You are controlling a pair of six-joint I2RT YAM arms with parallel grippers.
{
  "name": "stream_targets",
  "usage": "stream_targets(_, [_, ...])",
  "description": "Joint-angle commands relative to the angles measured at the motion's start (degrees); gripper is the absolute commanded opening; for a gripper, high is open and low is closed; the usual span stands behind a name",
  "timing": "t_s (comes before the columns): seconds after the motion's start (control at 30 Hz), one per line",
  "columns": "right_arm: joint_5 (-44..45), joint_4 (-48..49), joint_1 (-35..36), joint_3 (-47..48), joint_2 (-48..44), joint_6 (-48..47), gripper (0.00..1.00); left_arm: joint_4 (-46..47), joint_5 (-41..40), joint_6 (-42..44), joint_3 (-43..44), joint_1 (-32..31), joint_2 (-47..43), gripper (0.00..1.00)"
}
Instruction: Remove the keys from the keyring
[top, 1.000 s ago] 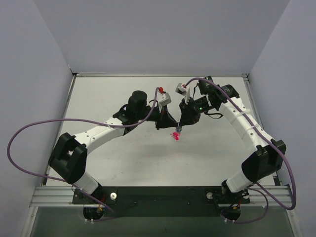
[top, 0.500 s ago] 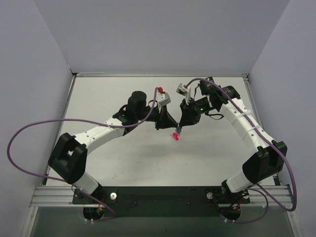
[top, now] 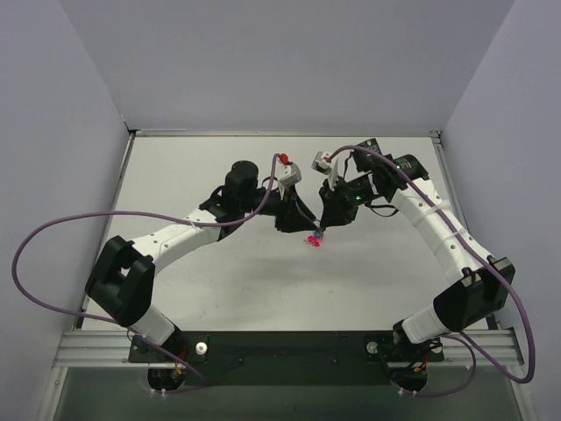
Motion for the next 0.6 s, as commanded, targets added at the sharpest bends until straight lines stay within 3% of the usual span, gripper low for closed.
stream_targets(0.0, [2.98,-2.4,0.97,2.17,-2.24,-1.55,0.0,-0.56,-0.27,1.51,1.35,-0.19,-2.22,0.46])
stream_targets(0.23, [4.3,-4.77,2.47,3.23,-1.54,-2.96,0.0,-2.85,-1.86,5.11,1.97,-0.45,-2.39,0.56])
stream_targets(0.57, [4.56,-7.15,3.61,3.93,0.13,-4.1,0.0,-4.87,-0.72,7.05,3.11,-1.95,-1.42,0.52])
